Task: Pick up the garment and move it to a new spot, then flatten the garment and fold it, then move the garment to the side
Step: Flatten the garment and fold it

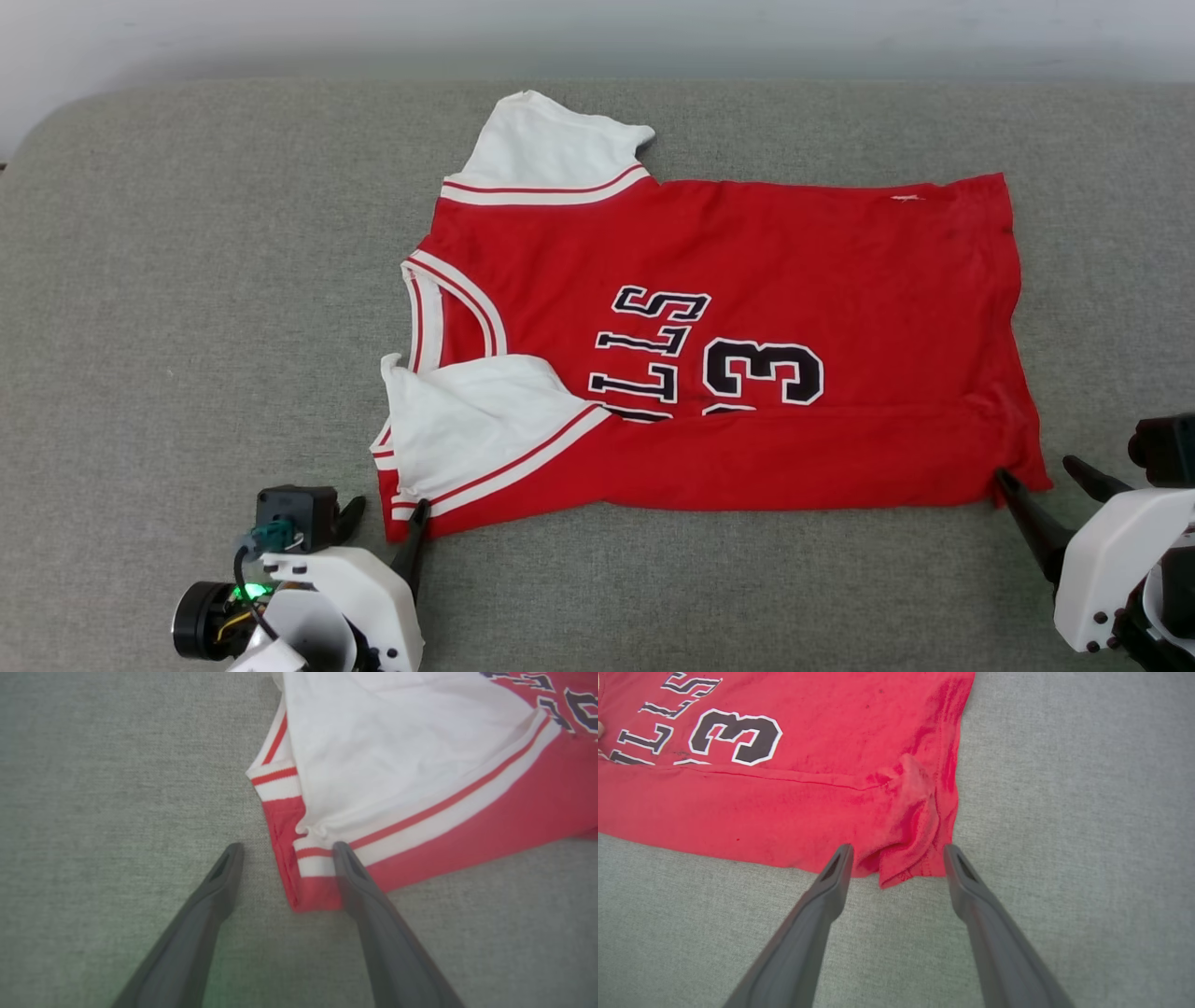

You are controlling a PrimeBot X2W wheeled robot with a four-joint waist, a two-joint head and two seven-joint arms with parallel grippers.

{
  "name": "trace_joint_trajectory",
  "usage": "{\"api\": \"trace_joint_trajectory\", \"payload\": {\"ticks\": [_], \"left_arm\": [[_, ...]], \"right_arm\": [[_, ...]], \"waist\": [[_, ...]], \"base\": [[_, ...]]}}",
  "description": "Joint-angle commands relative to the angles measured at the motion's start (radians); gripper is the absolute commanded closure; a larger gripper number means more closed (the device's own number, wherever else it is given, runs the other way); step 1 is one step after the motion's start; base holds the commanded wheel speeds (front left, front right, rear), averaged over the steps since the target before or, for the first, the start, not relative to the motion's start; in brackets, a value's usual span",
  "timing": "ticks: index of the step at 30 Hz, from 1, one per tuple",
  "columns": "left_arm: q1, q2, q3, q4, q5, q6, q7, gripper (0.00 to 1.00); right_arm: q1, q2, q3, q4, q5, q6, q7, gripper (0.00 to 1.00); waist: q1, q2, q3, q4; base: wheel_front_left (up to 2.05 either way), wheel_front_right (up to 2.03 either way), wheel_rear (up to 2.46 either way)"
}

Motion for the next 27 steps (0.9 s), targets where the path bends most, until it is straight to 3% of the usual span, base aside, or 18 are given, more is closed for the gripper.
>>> {"api": "trace_joint_trajectory", "payload": {"ticks": [1,2,3,4,7,17,27], "left_arm": [[0.005,-0.001,-0.012,0.024,-0.005,-0.004,0.022,0.0],[0.009,-0.006,-0.022,0.035,-0.012,-0.009,0.04,0.15],[0.012,-0.009,-0.031,0.046,-0.017,-0.016,0.055,0.65],[0.014,-0.012,-0.038,0.053,-0.024,-0.027,0.065,1.0],[0.011,-0.021,-0.039,0.056,-0.032,-0.042,0.048,1.0],[-0.006,-0.008,-0.005,-0.068,-0.012,-0.033,-0.06,1.0],[-0.016,0.008,-0.012,-0.198,0.011,-0.023,-0.072,1.0]], "right_arm": [[-0.014,-0.002,-0.003,-0.005,-0.007,-0.001,-0.004,0.0],[-0.014,-0.002,-0.003,-0.006,-0.008,-0.001,-0.004,0.0],[-0.014,-0.004,-0.002,-0.006,-0.01,-0.001,-0.002,0.0],[-0.014,-0.007,-0.001,-0.006,-0.013,-0.001,0.001,0.0],[-0.015,-0.019,-0.003,0.005,-0.025,-0.001,0.001,0.0],[-0.037,-0.014,-0.006,0.104,-0.079,-0.001,0.015,0.0],[-0.094,-0.001,-0.033,0.261,-0.149,-0.001,0.062,0.0]], "waist": [[0.0,-0.0001,0.003,-0.001],[0.0,-0.0001,0.005,-0.001],[0.0,-0.0001,0.005,0.0],[0.0,-0.0001,0.006,0.001],[0.0,-0.0001,-0.002,0.01],[0.0,-0.0001,-0.053,0.054],[0.0,-0.0001,-0.029,0.088]], "base": [[0.0,0.0,0.0],[0.0,0.0,0.0],[0.0,0.0,0.0],[0.0,0.0,0.0],[0.0,0.0,0.0],[0.0,0.0,0.0],[0.0,0.0,0.0]]}}
